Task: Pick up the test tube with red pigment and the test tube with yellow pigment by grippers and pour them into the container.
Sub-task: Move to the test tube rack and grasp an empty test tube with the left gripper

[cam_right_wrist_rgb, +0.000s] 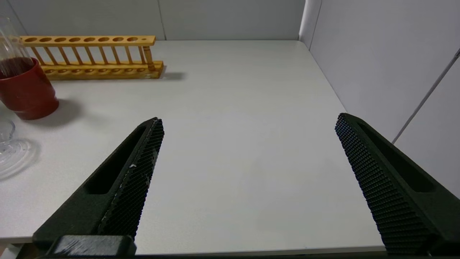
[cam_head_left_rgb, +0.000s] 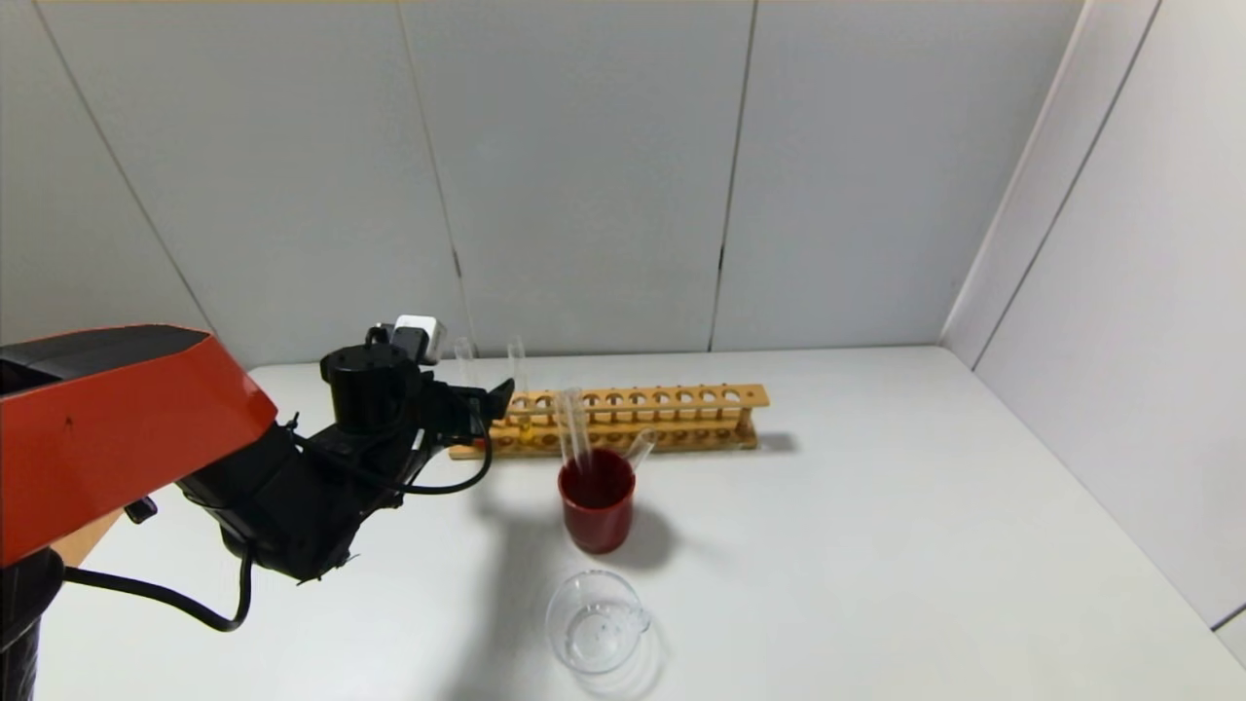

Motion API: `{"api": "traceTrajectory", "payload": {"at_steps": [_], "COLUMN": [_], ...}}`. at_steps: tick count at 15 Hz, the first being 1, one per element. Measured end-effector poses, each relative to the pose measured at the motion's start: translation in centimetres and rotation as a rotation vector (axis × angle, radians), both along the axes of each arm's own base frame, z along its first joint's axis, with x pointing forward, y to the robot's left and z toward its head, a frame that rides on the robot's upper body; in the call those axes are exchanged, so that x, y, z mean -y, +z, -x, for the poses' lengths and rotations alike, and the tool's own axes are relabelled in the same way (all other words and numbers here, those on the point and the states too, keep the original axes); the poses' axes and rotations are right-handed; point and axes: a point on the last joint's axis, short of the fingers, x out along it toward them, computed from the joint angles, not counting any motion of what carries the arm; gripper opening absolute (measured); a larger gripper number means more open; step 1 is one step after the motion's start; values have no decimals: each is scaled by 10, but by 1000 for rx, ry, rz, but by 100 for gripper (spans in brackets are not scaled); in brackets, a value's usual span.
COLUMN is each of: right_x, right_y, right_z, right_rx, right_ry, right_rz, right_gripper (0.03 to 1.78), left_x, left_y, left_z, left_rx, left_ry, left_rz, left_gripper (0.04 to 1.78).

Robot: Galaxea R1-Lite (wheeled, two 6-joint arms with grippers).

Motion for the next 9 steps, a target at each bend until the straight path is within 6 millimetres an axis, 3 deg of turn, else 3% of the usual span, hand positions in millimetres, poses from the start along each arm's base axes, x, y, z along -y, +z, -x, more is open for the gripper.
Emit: {"api": "traceTrajectory", "payload": {"at_steps": [5, 9], "right_x": [0, 0], "right_y": [0, 0], "right_z": [0, 0], "right_rx": [0, 0], "right_ry": [0, 0], "right_rz": [0, 0], "right_gripper": [174, 174], "left_x": [2, 2], "left_y": [-3, -4], "left_z": [-3, -4], "left_rx": [0, -2], "left_ry": [1, 1], "left_rz": [-2, -2], "left_gripper": [170, 131]}}
